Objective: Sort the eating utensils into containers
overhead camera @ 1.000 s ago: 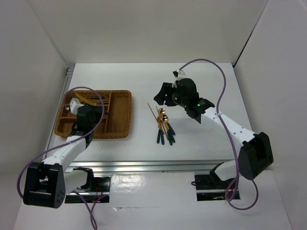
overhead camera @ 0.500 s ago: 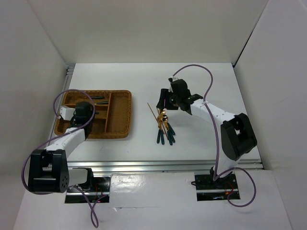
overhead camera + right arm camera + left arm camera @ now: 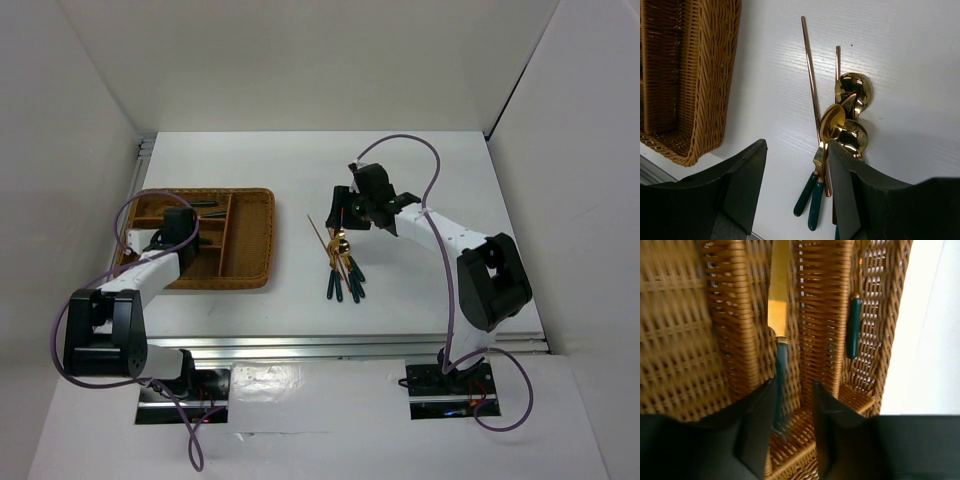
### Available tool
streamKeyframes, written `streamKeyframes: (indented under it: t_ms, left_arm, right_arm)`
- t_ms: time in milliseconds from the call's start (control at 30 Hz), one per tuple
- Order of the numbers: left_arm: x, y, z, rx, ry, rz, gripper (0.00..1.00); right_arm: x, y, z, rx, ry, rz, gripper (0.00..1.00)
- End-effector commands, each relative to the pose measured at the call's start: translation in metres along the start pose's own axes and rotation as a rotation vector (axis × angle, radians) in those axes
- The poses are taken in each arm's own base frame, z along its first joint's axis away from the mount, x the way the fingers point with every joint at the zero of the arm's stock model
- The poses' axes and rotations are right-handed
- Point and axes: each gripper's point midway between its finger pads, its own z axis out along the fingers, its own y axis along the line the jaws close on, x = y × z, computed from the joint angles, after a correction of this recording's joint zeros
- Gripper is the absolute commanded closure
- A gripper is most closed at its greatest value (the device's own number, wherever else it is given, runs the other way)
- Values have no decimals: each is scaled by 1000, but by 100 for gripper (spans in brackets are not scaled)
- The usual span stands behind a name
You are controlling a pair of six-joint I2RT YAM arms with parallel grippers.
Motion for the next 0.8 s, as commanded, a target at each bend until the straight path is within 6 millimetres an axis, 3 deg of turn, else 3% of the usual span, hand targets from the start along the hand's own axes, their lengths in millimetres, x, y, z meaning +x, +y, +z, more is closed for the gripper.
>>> streamKeyframes:
  t_ms: [0, 167, 200, 233, 333, 433, 533, 600, 633, 767]
  left_arm:
    - [-7, -10, 2, -11, -31, -47, 50]
    - [-6, -26, -3, 16, -12, 6, 29]
    - [-6, -37, -7, 29, -3, 9, 22]
    - [-7, -34, -9, 1, -2, 33, 19]
    - [-2, -61, -26, 76, 63, 145, 15]
    - [14, -94, -44, 248, 164, 343, 11]
    - [44, -126, -76, 455, 290, 572, 10]
    - [69, -128, -89, 538, 382, 725, 8]
    - [81, -136, -104, 583, 411, 765, 8]
    - [111, -126, -122, 631, 475, 897, 10]
  right_arm:
    - [-17, 11, -6, -26, -26, -20, 40]
    - [-15, 10, -6, -22, -18, -18, 40]
    - [-15, 10, -6, -22, -18, -27, 40]
    - [-10, 7, -5, -17, -9, -26, 40]
    - [4, 0, -4, -5, 34, -29, 40]
    - [23, -11, 3, 24, 92, -29, 43]
    - [37, -18, 4, 46, 137, -21, 48]
    - [39, -19, 1, 48, 140, -11, 49]
    - [47, -21, 2, 47, 158, -8, 49]
    - [58, -22, -4, 62, 175, 8, 52]
